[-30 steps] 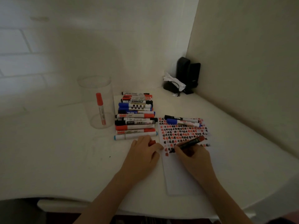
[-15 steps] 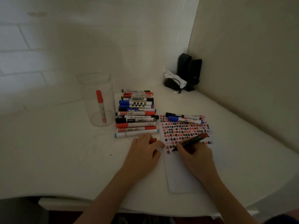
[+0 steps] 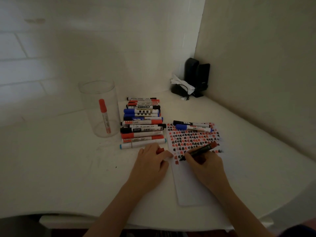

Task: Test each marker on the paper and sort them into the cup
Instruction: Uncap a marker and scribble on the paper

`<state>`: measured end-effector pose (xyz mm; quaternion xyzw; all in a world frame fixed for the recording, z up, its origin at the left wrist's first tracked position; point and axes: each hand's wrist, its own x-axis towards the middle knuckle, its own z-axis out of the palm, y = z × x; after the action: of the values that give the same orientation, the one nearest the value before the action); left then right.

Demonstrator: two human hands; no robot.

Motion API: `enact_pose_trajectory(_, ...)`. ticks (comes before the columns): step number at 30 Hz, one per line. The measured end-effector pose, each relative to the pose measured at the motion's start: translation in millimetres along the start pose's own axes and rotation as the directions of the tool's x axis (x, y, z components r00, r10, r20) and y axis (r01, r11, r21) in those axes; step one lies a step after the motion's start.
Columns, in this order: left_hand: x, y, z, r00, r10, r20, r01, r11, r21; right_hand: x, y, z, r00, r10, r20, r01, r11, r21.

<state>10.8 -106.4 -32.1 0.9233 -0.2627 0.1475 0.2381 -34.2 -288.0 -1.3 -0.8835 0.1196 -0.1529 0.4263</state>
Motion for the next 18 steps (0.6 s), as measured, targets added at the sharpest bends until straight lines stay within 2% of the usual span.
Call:
enact_pose_trajectory(14, 0.2, -2.0, 1.7, 1.000, 0.023, -0.003, -0.023, 1.000, -0.009, 0.4, 6.6, 2.2, 1.000, -0.007, -0.010, 0.007, 1.000, 0.031)
enact_pose_trajectory(18, 1.1, -1.0, -1.0, 0.998, 0.020, 0.063, -0.012, 0.992, -0.124, 1.1, 2.1, -1.4, 0.999, 0.029, -0.014, -0.028, 0.995, 0.094)
